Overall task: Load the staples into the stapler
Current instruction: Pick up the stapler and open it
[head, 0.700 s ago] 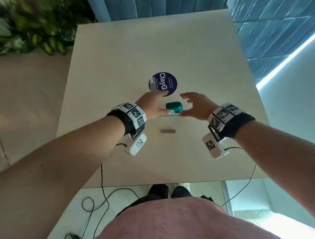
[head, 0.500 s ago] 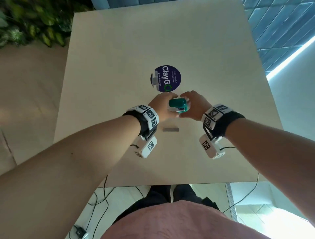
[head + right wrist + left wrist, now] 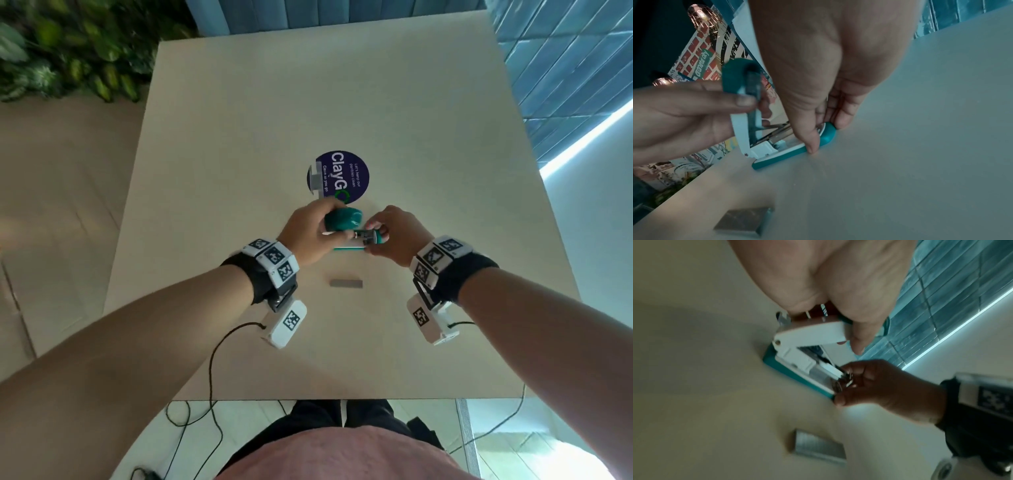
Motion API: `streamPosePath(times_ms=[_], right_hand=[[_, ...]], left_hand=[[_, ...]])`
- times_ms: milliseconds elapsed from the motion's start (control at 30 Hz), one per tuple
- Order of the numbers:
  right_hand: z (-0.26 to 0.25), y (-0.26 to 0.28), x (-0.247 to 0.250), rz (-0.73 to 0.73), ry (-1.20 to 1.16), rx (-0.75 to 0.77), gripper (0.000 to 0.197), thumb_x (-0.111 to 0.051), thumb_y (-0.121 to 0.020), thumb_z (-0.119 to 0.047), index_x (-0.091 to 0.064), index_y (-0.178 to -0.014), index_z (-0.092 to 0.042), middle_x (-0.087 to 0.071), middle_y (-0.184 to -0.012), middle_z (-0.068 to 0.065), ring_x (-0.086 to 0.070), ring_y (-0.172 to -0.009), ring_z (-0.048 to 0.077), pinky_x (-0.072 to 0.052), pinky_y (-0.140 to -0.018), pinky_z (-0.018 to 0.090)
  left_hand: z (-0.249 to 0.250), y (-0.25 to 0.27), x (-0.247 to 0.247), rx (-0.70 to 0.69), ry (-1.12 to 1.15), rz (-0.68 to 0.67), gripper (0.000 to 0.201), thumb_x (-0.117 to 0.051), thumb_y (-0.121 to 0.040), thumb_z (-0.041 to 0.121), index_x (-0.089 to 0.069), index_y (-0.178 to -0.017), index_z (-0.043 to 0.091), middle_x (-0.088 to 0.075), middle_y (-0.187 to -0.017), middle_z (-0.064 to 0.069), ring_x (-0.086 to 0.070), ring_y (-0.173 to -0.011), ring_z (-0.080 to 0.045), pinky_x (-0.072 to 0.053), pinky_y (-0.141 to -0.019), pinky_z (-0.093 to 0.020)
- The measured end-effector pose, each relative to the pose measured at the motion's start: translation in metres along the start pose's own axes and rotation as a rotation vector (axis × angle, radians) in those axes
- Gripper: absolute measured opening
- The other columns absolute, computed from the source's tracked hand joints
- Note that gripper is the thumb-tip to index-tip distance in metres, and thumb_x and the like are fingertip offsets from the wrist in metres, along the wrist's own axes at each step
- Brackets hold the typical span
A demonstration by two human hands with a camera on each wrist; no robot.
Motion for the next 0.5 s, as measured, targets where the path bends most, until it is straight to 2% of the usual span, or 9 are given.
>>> streamPosePath(times_ms=[67,133,267,400,500], right_hand=[[-0.001,0.001,0.0,-0.009,-0.008,0.006,0.035,-0.076,-0.071,-0.016,-0.063,-0.103,-0.015,-0.059,-0.105,0.007,-0.055,-0.085,0.016,-0.046,-0.078,0.026],[-0.001,0.001,0.0,-0.009,-0.005,0.01,0.033,-0.076,-0.071,-0.016,-0.063,-0.102,-0.015,-0.059,-0.105,0.008,-0.055,-0.084,0.016,-0.045,-0.077,0.026],[-0.005,0.002,0.001,-0.012,-0.004,0.015,0.032,-0.075,-0.072,-0.014,-0.064,-0.101,-0.014,-0.058,-0.104,0.01,-0.057,-0.086,0.02,-0.046,-0.079,0.027],[-0.004,0.002,0.0,-0.013,-0.011,0.021,0.032,-0.074,-0.072,-0.013,-0.064,-0.102,-0.013,-0.057,-0.103,0.009,-0.056,-0.084,0.019,-0.045,-0.079,0.027],[-0.002,0.002,-0.001,-0.013,-0.002,0.021,0.032,-0.074,-0.072,-0.013,-0.063,-0.102,-0.013,-0.055,-0.1,0.006,-0.054,-0.083,0.018,-0.043,-0.077,0.025]], left_hand=[[-0.003,0.007,0.024,-0.01,0.014,0.047,0.023,-0.072,-0.072,0.016,-0.059,-0.091,0.019,-0.068,-0.091,-0.001,-0.064,-0.082,-0.014,-0.049,-0.076,-0.014],[-0.011,0.015,0.047,-0.001,0.021,0.075,0.02,-0.073,-0.07,0.014,-0.061,-0.085,0.016,-0.072,-0.091,-0.003,-0.066,-0.083,-0.013,-0.049,-0.074,-0.01],[-0.035,0.029,0.076,0.049,-0.01,0.098,0.025,-0.077,-0.064,0.026,-0.067,-0.085,0.017,-0.074,-0.092,-0.002,-0.068,-0.085,-0.014,-0.053,-0.078,-0.023],[-0.064,0.037,0.088,0.143,-0.05,0.127,0.023,-0.081,-0.064,0.022,-0.069,-0.083,0.02,-0.074,-0.09,-0.001,-0.067,-0.08,-0.013,-0.05,-0.072,-0.015],[-0.08,0.044,0.084,0.202,-0.089,0.103,0.023,-0.082,-0.064,0.024,-0.07,-0.083,0.02,-0.074,-0.087,-0.001,-0.067,-0.079,-0.016,-0.052,-0.073,-0.022]])
Point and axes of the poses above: each hand's wrist, its own y-axis away from the middle knuckle, its own x-axis out of the back of the hand, z = x × y, the point moved 6 cm from there along -y, towards the middle knuckle
